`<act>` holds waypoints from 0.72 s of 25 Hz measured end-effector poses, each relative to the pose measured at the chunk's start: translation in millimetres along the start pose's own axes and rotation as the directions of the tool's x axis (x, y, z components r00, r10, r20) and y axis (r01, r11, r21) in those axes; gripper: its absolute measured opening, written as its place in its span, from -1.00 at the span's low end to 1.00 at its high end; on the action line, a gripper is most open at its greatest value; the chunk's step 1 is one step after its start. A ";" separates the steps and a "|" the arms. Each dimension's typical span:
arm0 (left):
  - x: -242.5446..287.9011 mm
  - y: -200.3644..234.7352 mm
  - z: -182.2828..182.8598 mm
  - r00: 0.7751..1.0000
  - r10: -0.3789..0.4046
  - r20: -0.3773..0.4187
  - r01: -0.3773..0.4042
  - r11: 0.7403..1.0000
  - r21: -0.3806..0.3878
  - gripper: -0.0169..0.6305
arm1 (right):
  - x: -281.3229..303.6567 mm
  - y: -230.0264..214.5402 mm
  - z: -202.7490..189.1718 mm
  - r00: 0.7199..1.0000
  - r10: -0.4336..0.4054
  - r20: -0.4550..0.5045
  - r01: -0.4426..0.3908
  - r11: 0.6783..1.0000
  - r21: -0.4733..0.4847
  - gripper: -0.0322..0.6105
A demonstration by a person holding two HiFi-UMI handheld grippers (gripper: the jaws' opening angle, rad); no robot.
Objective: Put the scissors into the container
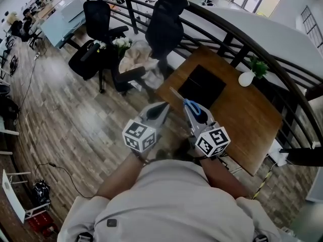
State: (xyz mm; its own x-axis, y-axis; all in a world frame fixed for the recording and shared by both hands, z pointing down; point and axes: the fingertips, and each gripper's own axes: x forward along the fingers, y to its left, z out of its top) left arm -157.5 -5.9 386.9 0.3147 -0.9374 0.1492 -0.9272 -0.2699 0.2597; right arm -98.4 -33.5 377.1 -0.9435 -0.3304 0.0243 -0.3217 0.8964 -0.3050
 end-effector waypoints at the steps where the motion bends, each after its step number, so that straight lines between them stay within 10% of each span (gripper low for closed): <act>1: 8.0 0.9 -0.1 1.000 0.000 -0.001 0.000 1.000 -0.003 -0.94 | 0.4 -8.5 1.1 1.000 -0.002 -0.001 0.002 1.000 0.003 -0.72; 18: 185.6 -25.0 41.1 0.995 -0.069 0.069 0.070 0.997 -0.018 -0.94 | -26.5 -178.5 75.8 0.997 -0.044 0.057 0.046 0.998 -0.033 -0.72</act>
State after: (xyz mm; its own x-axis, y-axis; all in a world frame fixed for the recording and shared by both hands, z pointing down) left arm -84.3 -182.2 368.9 0.3629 -0.9296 0.0648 -0.8990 -0.3310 0.2867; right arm -9.9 -207.1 358.7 -0.9224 -0.3858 -0.0172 -0.3669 0.8896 -0.2721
